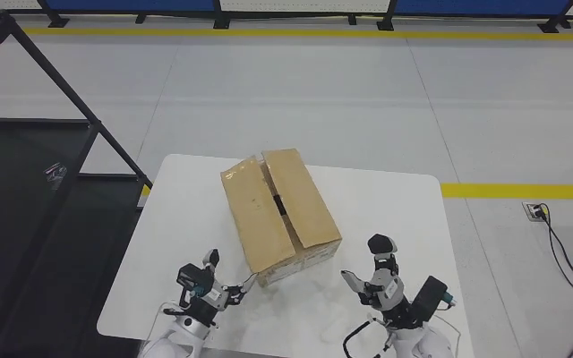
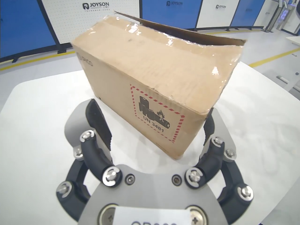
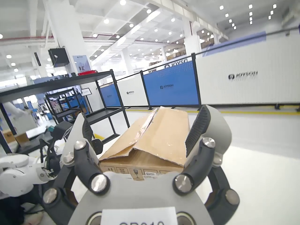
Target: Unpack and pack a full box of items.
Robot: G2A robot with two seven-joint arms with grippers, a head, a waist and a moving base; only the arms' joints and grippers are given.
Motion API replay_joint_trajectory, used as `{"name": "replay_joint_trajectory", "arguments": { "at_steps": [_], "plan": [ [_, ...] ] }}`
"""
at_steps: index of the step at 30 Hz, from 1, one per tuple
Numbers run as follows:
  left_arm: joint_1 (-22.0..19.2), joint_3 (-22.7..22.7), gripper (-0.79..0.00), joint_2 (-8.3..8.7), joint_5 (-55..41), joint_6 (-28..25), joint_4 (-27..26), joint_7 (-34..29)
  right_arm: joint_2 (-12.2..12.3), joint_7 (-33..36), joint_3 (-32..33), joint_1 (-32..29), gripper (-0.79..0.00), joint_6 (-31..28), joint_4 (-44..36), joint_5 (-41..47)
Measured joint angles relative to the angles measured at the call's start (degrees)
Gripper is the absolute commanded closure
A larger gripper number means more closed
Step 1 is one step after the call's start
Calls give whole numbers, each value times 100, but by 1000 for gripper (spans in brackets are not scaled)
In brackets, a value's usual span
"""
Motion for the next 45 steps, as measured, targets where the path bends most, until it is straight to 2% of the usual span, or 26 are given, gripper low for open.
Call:
{"name": "replay_joint_trajectory", "arguments": {
  "at_steps": [3,8,12,15,17,20,22,31,34,41,45],
  "plan": [
    [86,-151,-785,20,-144,-90,-82,-3,1,454,31,-6,-785,48,-105,316],
    [228,-357,-785,53,-287,-231,-197,8,1,353,29,-7,-785,47,-97,274],
    [370,-564,-785,94,-530,-621,-326,-53,0,366,27,-10,-785,50,-101,285],
    [419,-729,-785,110,-495,-482,-324,-63,-8,620,-21,-39,-785,-100,-114,608],
    [379,-743,-785,105,-430,-264,-228,-80,-7,1056,-84,-18,-785,-438,-24,1157],
    [281,-657,-785,95,-223,-48,-58,-60,32,2222,-142,144,-785,-893,69,1905],
    [204,-556,-785,85,-160,-30,57,-55,38,2676,-141,170,-785,-928,60,2073],
    [-159,-91,-785,38,131,46,355,-77,34,2523,-157,148,-785,-884,38,2025],
    [-232,53,-785,18,142,70,383,-89,37,2764,-203,154,-785,-933,50,2151],
    [-304,314,-785,-4,276,14,347,-132,82,3400,-250,196,-785,-1482,152,2388],
    [-360,475,-785,-21,359,15,336,-163,79,3712,-271,252,-785,-1265,199,2981]
  ]
}}
